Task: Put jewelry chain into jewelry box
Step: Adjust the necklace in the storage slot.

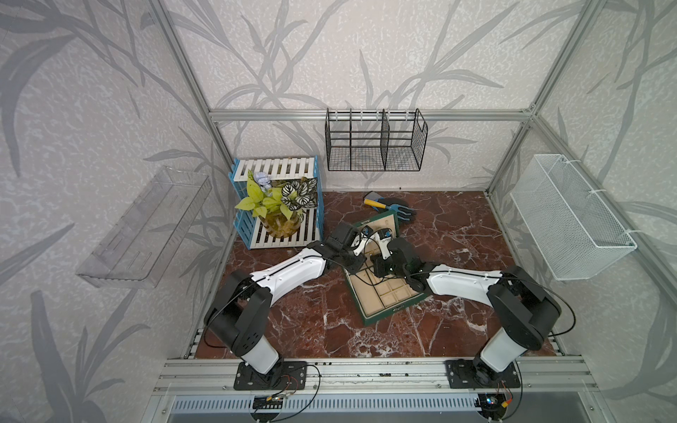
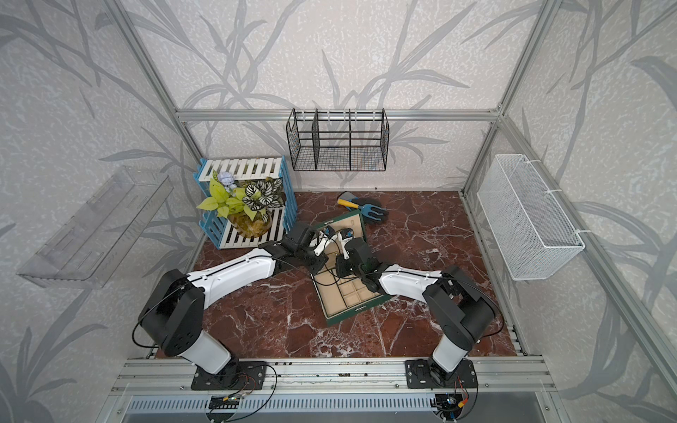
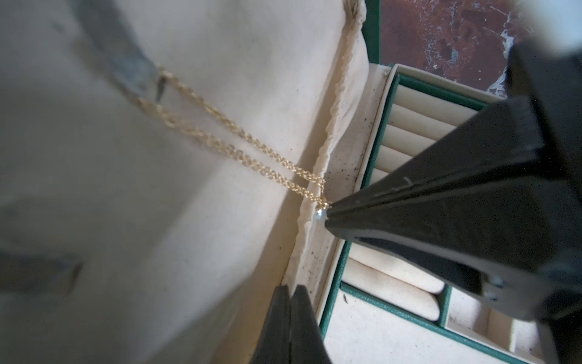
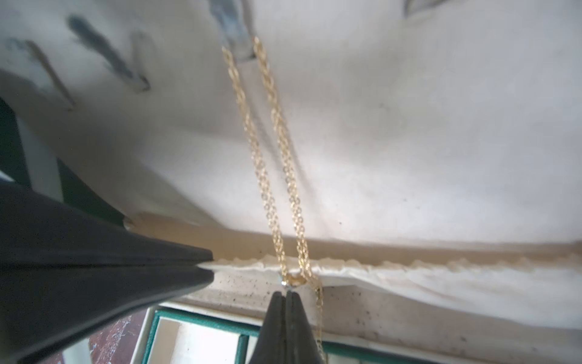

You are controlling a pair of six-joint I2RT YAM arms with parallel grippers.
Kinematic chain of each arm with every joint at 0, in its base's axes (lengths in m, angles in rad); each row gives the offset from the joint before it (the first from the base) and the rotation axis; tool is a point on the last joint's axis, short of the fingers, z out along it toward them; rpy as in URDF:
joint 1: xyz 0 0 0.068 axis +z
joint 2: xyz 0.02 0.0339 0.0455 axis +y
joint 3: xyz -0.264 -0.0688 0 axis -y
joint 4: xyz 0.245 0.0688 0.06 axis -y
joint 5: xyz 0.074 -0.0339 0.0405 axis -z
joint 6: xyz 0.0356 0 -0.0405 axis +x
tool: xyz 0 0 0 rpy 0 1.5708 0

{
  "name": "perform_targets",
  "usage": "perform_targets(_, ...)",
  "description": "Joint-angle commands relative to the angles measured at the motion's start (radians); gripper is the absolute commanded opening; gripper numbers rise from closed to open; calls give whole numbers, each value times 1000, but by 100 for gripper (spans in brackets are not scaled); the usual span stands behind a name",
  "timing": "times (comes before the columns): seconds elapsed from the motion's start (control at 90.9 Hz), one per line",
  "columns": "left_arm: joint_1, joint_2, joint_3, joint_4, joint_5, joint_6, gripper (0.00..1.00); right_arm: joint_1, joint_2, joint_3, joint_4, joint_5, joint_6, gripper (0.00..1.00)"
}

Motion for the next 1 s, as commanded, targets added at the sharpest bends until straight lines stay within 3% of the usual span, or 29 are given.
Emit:
perform_targets(0.0,15,-14,-10,16,-1,-12,0,6,-7,-12,-1,-17,2,5)
perform_targets(0.121,16,-13,-10,15,-3,-12,0,6,-24,-16,-4,-14,-1,7)
perform_targets(0.341,17,-20,-11,17,-1,-12,0,5,-148,-79,-28,69,-28,30)
perform_targets(0.462,17,-22,-9,19,3,-13,0,4,-161,-96,-32,96,-63,36)
perform_targets(0.704,19,-20,-10,16,1,-12,0,3,-72,-56,12,123,-108,29)
perform_targets(0.99,19,-20,-9,14,0,-9,0,3,10,-2,25,116,-138,29)
